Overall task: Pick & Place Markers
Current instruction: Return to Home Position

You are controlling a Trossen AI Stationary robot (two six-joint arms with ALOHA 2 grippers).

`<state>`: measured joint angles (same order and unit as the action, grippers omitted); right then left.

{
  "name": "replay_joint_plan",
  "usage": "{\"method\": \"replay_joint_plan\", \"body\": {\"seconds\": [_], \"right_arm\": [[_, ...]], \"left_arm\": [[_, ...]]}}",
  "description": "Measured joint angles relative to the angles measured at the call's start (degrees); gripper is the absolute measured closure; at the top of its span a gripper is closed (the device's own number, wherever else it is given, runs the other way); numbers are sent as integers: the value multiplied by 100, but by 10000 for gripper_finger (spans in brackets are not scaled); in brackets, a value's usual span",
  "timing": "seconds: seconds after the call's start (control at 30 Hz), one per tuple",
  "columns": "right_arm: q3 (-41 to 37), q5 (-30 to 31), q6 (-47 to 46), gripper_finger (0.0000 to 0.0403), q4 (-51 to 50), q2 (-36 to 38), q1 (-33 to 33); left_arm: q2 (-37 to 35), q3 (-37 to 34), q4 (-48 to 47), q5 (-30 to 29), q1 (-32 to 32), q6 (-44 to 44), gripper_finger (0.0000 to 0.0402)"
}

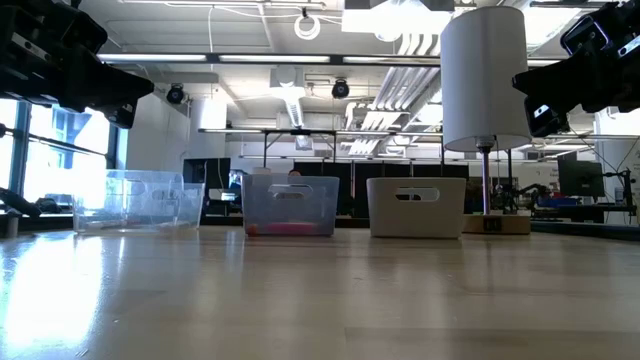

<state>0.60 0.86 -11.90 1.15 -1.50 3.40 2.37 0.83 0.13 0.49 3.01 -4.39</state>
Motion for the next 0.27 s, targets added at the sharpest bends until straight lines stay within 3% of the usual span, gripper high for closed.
{"method": "replay_joint_plan", "body": {"seconds": [0.27], "right_arm": [[-2,-2,-2,402,0,0,0]], "left_arm": [[1,-1,0,0,0,0,400]]}}
